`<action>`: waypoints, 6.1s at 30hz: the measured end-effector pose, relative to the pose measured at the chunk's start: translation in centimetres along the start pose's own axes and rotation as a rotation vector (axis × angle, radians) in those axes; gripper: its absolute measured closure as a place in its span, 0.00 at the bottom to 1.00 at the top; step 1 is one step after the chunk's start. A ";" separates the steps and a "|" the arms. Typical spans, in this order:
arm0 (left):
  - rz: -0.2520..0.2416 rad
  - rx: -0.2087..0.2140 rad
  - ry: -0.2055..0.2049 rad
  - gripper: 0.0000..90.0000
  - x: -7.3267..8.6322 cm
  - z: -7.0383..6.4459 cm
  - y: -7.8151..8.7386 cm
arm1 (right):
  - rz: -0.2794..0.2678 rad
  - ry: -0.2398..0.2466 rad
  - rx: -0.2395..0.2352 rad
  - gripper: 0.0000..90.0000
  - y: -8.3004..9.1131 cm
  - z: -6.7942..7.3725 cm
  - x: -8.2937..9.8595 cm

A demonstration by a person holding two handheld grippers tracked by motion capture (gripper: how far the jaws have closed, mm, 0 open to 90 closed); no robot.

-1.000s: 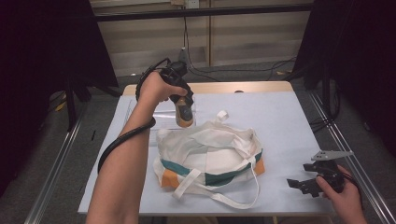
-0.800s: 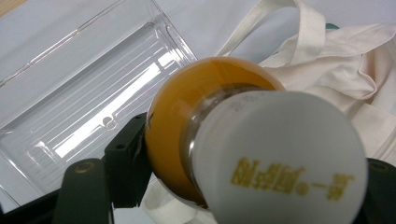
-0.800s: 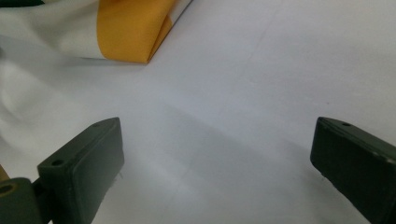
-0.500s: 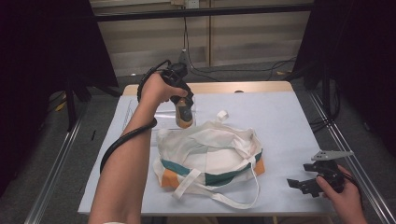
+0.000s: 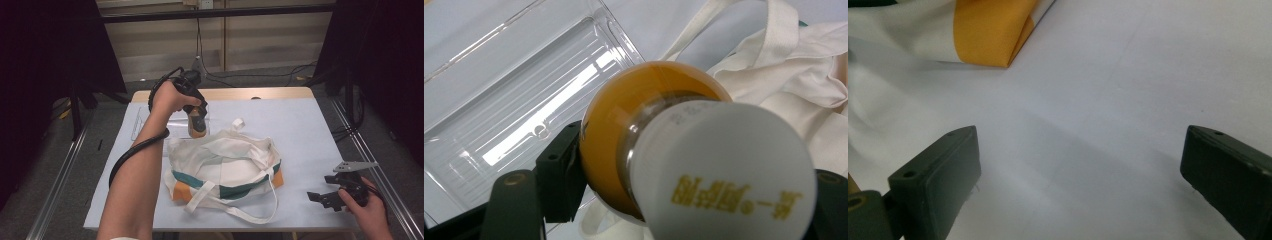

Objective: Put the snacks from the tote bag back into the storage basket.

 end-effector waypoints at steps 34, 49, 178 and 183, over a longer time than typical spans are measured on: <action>0.019 0.005 -0.012 0.33 0.1 -0.5 -2.0 | -0.002 0.002 -0.003 0.03 0.0 0.0 0.0; 0.036 -0.017 -0.012 0.33 0.1 -0.5 -2.9 | -0.005 0.005 -0.001 0.03 0.1 0.0 -0.1; -0.018 0.021 0.045 0.19 1.7 0.0 -5.7 | 0.003 0.012 -0.009 0.03 -0.1 0.5 -0.1; -0.013 0.019 0.041 0.17 1.8 -0.1 -5.7 | 0.005 0.011 -0.009 0.03 0.0 0.5 -0.1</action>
Point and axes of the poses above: each handheld gripper's, and its own axes: y roughly backward along the jaws, x roughly out of its underside, z roughly to its left, the point moved 10 cm from there along -y, roughly forward along the jaws, and after that the axes turned 4 degrees about -x, right-handed, at the moved point
